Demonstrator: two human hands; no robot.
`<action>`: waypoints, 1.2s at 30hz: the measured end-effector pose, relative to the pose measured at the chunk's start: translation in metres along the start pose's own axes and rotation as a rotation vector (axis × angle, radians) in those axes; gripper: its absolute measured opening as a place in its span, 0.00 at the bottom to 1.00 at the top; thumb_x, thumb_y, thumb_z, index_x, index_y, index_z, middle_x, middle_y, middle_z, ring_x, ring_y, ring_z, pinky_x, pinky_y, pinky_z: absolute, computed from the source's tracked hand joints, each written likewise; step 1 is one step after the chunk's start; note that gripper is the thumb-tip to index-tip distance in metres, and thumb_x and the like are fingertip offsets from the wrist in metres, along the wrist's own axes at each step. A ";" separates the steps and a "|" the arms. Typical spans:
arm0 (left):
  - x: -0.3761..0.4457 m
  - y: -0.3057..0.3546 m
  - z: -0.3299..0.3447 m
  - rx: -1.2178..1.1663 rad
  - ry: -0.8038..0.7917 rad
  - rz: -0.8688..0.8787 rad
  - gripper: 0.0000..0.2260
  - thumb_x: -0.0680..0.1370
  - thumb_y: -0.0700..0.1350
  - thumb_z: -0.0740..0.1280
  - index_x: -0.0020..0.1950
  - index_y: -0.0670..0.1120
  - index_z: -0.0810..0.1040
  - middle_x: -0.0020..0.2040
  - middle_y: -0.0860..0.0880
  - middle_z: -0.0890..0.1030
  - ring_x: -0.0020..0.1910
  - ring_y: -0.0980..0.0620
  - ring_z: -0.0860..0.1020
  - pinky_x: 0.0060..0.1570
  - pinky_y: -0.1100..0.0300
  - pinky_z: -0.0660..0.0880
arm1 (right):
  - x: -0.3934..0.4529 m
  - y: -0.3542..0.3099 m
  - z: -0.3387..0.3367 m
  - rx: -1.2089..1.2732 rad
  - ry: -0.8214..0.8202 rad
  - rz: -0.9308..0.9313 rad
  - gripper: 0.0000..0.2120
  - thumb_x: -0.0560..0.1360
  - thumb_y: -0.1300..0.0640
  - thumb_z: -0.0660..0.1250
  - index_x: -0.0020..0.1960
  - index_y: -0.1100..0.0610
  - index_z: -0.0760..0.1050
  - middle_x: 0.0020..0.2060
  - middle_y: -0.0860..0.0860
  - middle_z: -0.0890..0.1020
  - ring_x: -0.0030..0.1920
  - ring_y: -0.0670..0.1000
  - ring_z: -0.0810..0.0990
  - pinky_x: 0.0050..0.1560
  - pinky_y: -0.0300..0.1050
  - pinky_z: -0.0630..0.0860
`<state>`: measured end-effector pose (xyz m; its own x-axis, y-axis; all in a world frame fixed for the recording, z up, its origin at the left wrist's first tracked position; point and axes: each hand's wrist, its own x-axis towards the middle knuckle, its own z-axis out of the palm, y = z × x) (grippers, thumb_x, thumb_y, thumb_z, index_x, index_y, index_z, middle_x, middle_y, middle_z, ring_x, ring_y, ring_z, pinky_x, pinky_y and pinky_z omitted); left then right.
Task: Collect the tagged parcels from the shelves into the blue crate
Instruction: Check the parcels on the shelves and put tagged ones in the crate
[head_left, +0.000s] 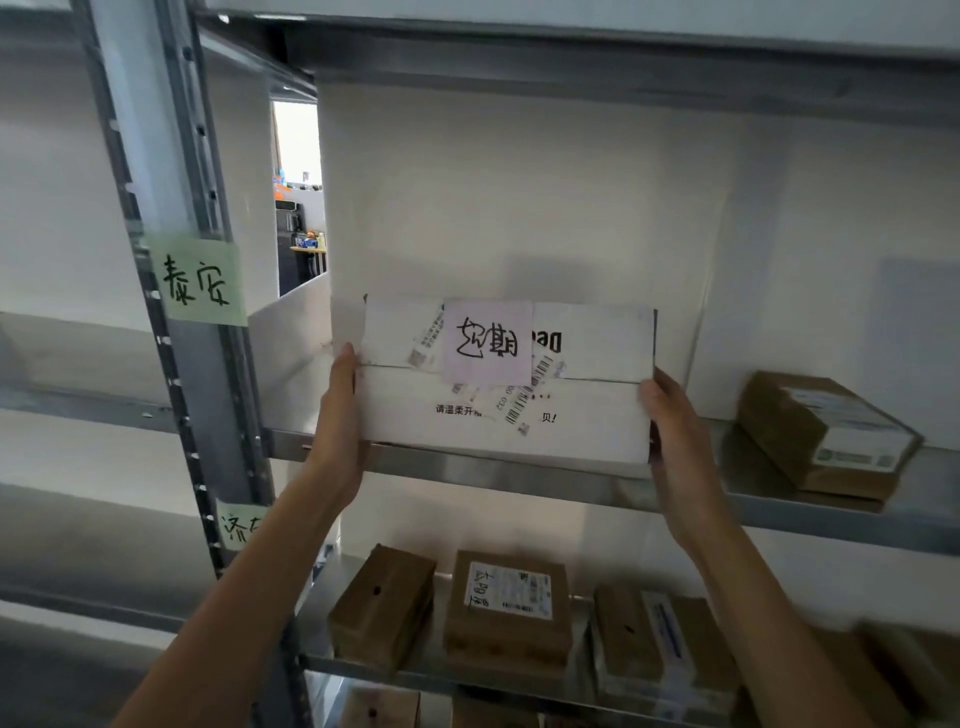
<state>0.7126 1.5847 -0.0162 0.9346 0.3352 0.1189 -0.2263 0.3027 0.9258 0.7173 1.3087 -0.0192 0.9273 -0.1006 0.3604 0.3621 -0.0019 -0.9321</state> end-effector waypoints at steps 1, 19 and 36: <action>0.001 -0.002 0.000 0.003 -0.012 0.003 0.15 0.80 0.61 0.53 0.54 0.57 0.75 0.48 0.50 0.84 0.49 0.48 0.82 0.53 0.47 0.78 | 0.000 0.001 -0.001 0.016 0.005 0.004 0.19 0.76 0.40 0.62 0.65 0.42 0.73 0.58 0.45 0.81 0.60 0.48 0.79 0.63 0.57 0.75; -0.004 -0.004 -0.001 0.049 -0.050 -0.018 0.29 0.70 0.68 0.61 0.66 0.54 0.73 0.56 0.49 0.83 0.55 0.46 0.81 0.59 0.39 0.75 | -0.005 0.007 0.003 0.080 0.042 0.003 0.30 0.68 0.35 0.65 0.67 0.45 0.74 0.60 0.46 0.81 0.62 0.49 0.78 0.66 0.56 0.73; -0.020 -0.009 0.025 0.069 -0.151 0.051 0.14 0.78 0.62 0.59 0.57 0.57 0.76 0.56 0.49 0.82 0.57 0.46 0.80 0.62 0.41 0.73 | -0.041 0.001 -0.031 0.084 0.102 -0.039 0.24 0.74 0.39 0.64 0.67 0.46 0.73 0.59 0.46 0.82 0.60 0.48 0.79 0.64 0.54 0.74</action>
<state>0.7031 1.5532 -0.0176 0.9543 0.2091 0.2137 -0.2596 0.2251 0.9391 0.6768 1.2816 -0.0355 0.8994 -0.2028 0.3872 0.4086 0.0753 -0.9096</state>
